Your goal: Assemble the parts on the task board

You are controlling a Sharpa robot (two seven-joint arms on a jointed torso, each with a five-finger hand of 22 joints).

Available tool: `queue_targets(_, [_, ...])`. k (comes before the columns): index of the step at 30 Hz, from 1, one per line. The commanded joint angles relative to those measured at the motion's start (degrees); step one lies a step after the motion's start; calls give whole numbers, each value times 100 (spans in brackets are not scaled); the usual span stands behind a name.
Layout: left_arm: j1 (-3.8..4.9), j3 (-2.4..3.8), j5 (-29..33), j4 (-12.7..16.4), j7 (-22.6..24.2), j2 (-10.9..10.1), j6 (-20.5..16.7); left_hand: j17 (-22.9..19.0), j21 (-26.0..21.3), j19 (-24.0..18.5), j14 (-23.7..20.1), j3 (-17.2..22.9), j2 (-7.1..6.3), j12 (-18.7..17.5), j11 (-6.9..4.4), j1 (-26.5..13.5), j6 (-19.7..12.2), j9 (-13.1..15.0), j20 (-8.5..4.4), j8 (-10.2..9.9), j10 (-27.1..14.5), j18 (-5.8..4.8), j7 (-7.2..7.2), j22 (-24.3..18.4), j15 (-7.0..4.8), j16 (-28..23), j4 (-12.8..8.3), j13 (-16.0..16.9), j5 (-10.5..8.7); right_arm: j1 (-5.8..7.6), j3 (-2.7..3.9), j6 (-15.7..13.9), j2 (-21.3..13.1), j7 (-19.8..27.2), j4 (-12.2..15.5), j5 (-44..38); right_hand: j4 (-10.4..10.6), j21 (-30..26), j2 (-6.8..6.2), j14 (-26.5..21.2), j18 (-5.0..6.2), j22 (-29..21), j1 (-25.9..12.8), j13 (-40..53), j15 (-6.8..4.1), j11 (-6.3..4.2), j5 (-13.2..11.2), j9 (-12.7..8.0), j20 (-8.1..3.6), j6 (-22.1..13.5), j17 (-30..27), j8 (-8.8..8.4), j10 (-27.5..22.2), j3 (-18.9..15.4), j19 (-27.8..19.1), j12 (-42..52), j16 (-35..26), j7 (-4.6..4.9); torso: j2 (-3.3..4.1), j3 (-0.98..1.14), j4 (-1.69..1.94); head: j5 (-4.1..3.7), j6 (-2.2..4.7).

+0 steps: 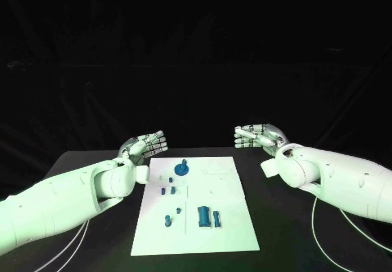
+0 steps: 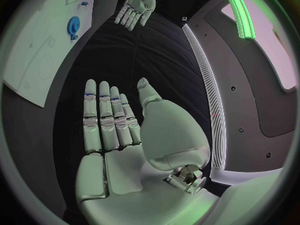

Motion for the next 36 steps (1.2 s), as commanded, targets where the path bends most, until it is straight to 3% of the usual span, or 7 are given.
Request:
queue_targets(1, [-27,13,-85,124,61,-11,-184,-562,-193,-1329,-1529,-646,539,-217,-236,-2068,-1477,-204,-381,-253,-1655,-326,-289,-823,-203,-405,-189,-193,-543,-38,9,-199,-7,54,123,62,3,-455,-255,-1786,-309,-375,-2171,-313,-267,-200,-193,-288,-302,-1556,-427,-195,-1713,-11,-1601,-451,-198,-266,-18,38,57,15,84])
queue_targets(3, [-58,27,-163,265,119,-35,-390,-562,-193,-1578,-1814,-766,539,-254,-274,-2454,-1753,-204,-454,-300,-1962,-352,-345,-977,-639,-478,-189,-193,-543,-81,19,-405,-22,136,270,157,3,-545,-255,-2134,-390,-375,-2593,-374,-267,-631,-603,-344,-360,-1860,-512,-195,-2048,-11,-1913,-451,-612,-318,-39,80,121,32,185])
queue_targets(9, [-175,82,-463,810,343,-126,-1189,-562,-193,-2119,-2438,-1030,539,-681,-739,-3295,-2354,-204,-609,-794,-2638,-473,-462,-1313,-639,-642,-189,-193,-543,-248,61,-1204,-80,455,837,527,3,-731,-255,-2865,-450,-375,-3481,-501,-267,-631,-603,-462,-484,-2497,-687,-195,-2749,-11,-2568,-451,-612,-429,-70,140,210,56,326])
queue_targets(10, [-200,94,-527,926,391,-145,-1358,-562,-193,-2198,-2528,-1067,539,-681,-739,-3418,-2442,-204,-632,-794,-2737,-473,-479,-1361,-639,-665,-189,-193,-543,-285,70,-1376,-92,524,959,606,3,-755,-255,-2973,-468,-375,-3611,-520,-267,-631,-603,-477,-502,-2591,-712,-195,-2853,-11,-2666,-451,-612,-840,-71,142,212,57,329])
queue_targets(16, [-323,151,-841,1497,626,-241,-2194,-562,-193,-2648,-3043,-1285,539,-681,-739,-4115,-2942,-204,-757,-794,-3295,-533,-906,-1638,-639,-797,-189,-193,-543,-490,121,-2358,-164,915,1655,1060,3,-908,-255,-3575,-974,-375,-4343,-984,-267,-631,-603,-905,-952,-3114,-857,-195,-3431,-11,-3204,-451,-612,-840,-71,142,212,57,329])
queue_targets(18, [-351,164,-912,1626,679,-262,-2384,-562,-193,-2779,-3197,-1350,539,-681,-739,-4323,-3086,-204,-1193,-794,-3462,-971,-906,-1722,-639,-842,-189,-193,-543,-541,133,-2604,-182,1014,1830,1174,3,-956,-255,-3761,-974,-375,-4570,-984,-267,-631,-603,-905,-952,-3274,-901,-195,-3613,-11,-3374,-451,-612,-840,-71,142,212,57,329])
queue_targets(36, [-376,176,-977,1743,728,-282,-2556,-562,-193,-3502,-4029,-2025,539,-681,-739,-5449,-3891,-204,-1193,-794,-4363,-971,-906,-2169,-639,-1260,-189,-193,-543,-608,150,-2922,-205,1140,2056,1321,3,-1431,-255,-4738,-974,-375,-5754,-984,-267,-631,-603,-905,-952,-4127,-1348,-195,-4548,-11,-4251,-451,-612,-840,-71,142,212,57,329])
